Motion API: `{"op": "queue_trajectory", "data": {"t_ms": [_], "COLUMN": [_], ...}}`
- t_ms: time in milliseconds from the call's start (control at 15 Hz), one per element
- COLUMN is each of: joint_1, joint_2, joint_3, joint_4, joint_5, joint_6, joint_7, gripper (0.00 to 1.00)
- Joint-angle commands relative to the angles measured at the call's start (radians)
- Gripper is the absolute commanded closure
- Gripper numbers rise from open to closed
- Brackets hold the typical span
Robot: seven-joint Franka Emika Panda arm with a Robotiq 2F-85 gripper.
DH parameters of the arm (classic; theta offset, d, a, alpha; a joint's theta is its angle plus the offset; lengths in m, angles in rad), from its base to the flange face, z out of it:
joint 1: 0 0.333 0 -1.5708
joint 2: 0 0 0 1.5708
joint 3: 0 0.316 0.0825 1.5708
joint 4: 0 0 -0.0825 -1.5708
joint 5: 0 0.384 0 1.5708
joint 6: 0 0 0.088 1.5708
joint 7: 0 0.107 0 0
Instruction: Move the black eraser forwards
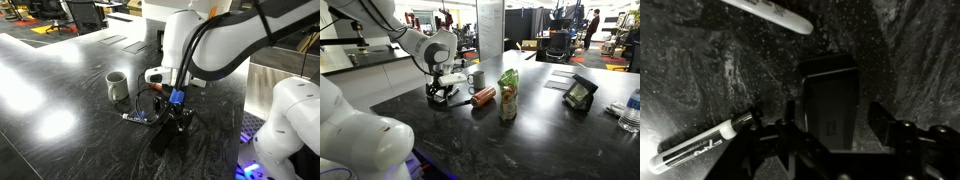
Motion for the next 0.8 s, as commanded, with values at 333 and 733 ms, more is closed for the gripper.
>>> {"op": "queue_trajectory", "data": {"t_ms": [333,733], "joint_1": [-0.123,-0.19], "joint_2": [-0.054,-0.086], "joint_3": [0.042,0.041], "joint_4": [0.032,0.065], "joint_5": [-0.035,-0.133], "joint_6": [-0.017,-0.063], "joint_7": [0.149,0.43], "gripper": [0.0,0.0]}}
